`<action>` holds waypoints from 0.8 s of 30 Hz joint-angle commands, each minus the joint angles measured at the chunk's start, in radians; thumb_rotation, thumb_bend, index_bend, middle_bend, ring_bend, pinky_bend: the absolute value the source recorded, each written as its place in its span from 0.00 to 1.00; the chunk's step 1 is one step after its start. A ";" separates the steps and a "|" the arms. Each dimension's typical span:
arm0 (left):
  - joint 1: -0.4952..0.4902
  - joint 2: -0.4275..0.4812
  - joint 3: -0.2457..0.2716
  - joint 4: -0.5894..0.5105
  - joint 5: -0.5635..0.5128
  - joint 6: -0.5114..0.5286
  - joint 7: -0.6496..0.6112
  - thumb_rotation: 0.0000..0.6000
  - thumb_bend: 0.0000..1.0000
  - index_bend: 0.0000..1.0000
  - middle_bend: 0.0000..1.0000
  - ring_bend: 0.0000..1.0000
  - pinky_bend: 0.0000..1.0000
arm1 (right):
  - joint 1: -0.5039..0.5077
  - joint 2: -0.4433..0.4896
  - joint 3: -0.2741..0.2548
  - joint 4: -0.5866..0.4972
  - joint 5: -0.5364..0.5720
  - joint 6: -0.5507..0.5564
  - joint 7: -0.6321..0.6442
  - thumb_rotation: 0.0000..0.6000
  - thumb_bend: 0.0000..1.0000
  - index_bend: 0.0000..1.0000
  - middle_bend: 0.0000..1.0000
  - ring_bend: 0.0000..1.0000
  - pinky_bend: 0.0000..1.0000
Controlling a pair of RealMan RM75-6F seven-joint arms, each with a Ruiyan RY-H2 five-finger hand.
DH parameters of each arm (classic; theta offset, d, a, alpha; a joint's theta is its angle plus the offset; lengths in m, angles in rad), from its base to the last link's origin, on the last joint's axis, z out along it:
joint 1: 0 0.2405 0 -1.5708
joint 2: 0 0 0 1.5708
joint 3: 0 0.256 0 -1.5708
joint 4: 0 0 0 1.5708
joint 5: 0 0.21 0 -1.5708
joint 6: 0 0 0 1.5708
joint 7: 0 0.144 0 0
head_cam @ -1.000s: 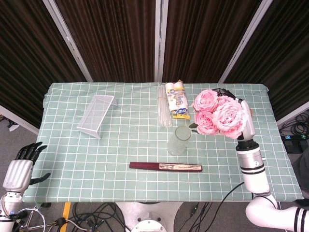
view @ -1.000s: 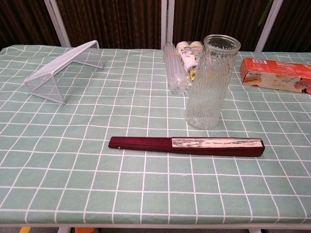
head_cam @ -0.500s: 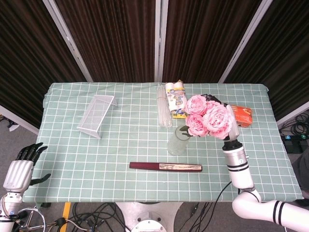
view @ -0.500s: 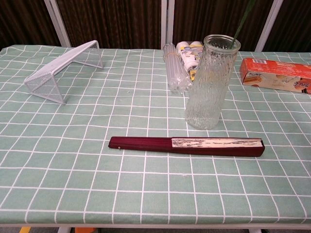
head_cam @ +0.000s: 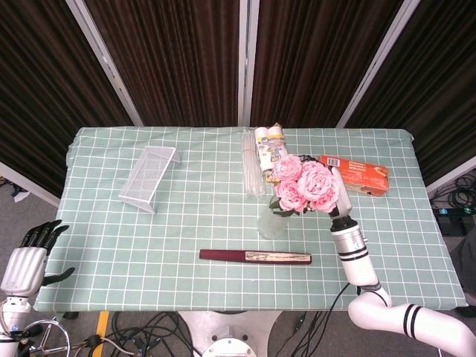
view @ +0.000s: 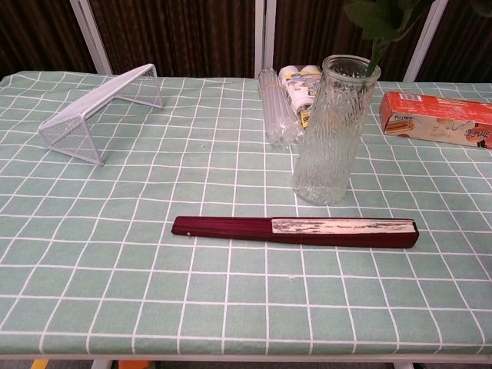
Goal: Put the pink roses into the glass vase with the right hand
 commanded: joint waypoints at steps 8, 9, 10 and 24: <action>0.000 0.003 0.001 0.003 -0.001 -0.004 -0.016 1.00 0.00 0.18 0.10 0.09 0.13 | 0.023 -0.028 -0.070 0.156 -0.072 -0.096 0.182 1.00 0.00 0.20 0.26 0.21 0.40; 0.001 0.003 0.001 0.003 -0.001 -0.004 -0.016 1.00 0.00 0.18 0.10 0.09 0.13 | 0.024 -0.030 -0.078 0.168 -0.083 -0.097 0.192 1.00 0.00 0.18 0.25 0.19 0.38; 0.001 0.003 0.002 0.004 -0.001 -0.003 -0.017 1.00 0.00 0.18 0.10 0.09 0.13 | 0.025 -0.031 -0.087 0.181 -0.097 -0.097 0.207 1.00 0.00 0.16 0.23 0.17 0.35; 0.002 0.004 0.001 0.000 0.000 -0.002 -0.017 1.00 0.00 0.19 0.10 0.09 0.13 | 0.009 0.152 -0.174 0.137 -0.162 -0.141 0.051 1.00 0.00 0.00 0.00 0.00 0.00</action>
